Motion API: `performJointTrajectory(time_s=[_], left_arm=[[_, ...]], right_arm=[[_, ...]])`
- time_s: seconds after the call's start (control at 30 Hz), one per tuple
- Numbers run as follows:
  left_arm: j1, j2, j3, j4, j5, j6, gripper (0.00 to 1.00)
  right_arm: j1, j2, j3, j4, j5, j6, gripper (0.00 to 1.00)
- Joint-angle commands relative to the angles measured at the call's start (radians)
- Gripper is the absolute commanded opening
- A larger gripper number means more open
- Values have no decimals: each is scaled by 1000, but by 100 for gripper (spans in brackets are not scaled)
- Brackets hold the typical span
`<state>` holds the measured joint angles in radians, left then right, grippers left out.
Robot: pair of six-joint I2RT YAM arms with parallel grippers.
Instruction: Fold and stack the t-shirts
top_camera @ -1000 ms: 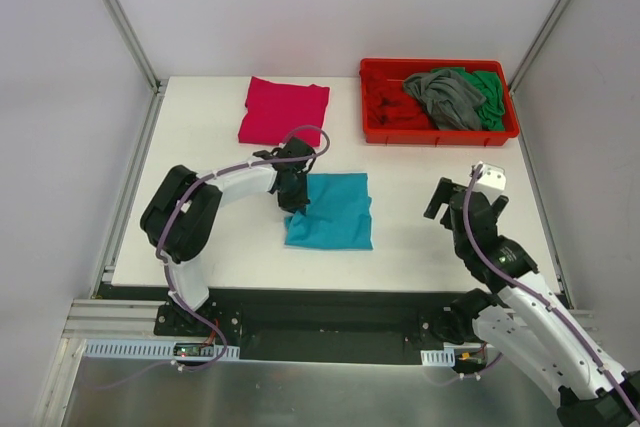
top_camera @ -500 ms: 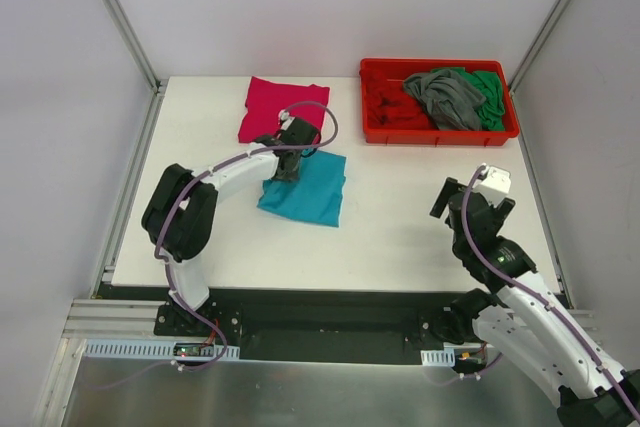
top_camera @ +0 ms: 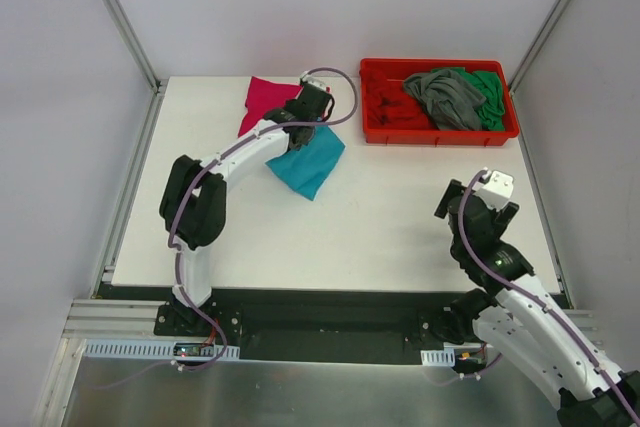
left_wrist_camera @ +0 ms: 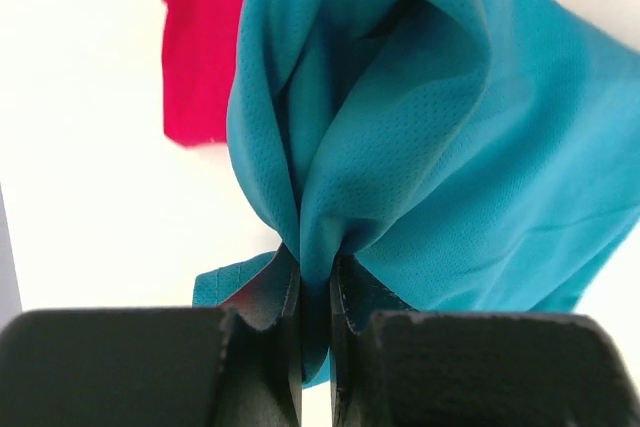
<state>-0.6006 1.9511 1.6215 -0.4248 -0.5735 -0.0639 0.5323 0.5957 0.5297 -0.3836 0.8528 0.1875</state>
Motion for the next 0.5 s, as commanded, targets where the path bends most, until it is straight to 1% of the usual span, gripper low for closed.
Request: performJointTrajectory(time_s=[0.0,0.1,0.33,0.47], left_arm=[[12,18,135,50,11,116,0],[21,45,199,50,6,128,0],[48,95,363,46,60,118,0],[85,127,472,38,161,67,0]], right_arm=[[-3,27,-16,72,55,-45,96],[-3,55,-10,81,63,-51,96],[-6,98,-10,95,81,-56,96],[-6,113,-11,101,80,-54,96]])
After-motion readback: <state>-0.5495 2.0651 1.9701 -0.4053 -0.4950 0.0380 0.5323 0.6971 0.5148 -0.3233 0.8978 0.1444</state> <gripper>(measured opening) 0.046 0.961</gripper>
